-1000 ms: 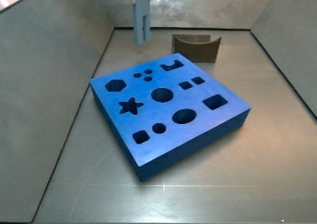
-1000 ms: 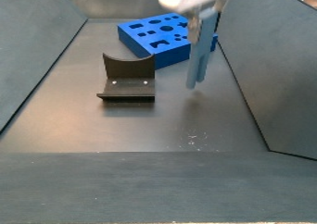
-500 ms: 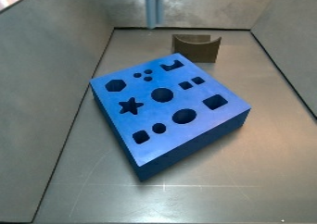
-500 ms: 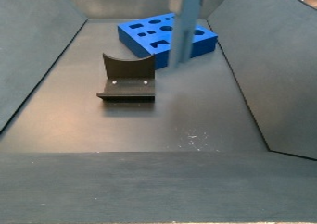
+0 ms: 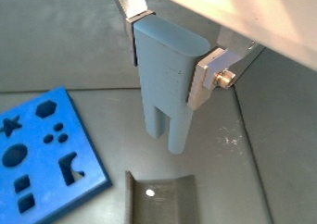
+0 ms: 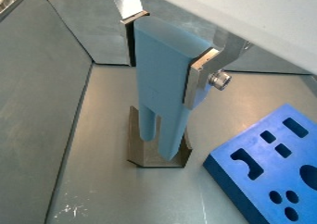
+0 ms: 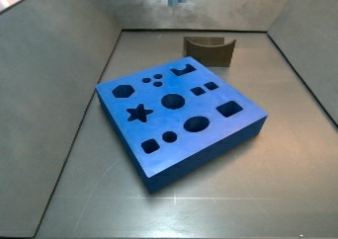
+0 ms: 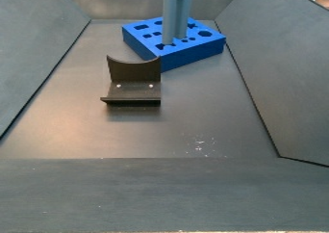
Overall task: Pick up the square-circle object. Move up. Move to above the board. Insert the square-circle object.
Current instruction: Move to above the board.
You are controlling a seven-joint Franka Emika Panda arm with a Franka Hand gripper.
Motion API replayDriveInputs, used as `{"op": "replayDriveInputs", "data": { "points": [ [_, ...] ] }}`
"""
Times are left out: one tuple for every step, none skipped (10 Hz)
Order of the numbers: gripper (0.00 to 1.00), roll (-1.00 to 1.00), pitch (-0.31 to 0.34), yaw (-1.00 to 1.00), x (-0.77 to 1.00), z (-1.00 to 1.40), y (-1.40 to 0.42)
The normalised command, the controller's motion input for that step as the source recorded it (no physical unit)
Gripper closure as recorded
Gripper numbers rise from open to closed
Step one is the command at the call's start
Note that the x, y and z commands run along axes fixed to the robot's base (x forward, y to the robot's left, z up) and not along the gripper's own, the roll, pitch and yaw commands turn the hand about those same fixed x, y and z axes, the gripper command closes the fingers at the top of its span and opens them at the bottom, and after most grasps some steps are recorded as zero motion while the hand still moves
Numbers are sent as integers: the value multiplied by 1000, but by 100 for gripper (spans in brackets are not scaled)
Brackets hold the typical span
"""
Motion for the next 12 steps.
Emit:
{"op": "replayDriveInputs", "data": {
  "points": [
    [100,89,145,-1000,-101,173,-1000],
    [100,95,138,-1000,-107,181,-1000],
    [100,82,130,-1000,-105,178,-1000],
    [100,91,130,-1000,-103,180,-1000],
    [100,96,133,-1000,-104,184,-1000],
    [100,98,145,-1000,-97,191,-1000],
    [100,100,157,-1000,-92,195,-1000],
    [100,97,195,-1000,-84,203,-1000],
    [100,81,194,-853,-77,206,-1000],
    [100,58,166,-506,-58,210,-1000],
    [100,44,153,-368,-39,210,-1000],
    [100,31,145,-164,8,181,-834]
  ]
}}
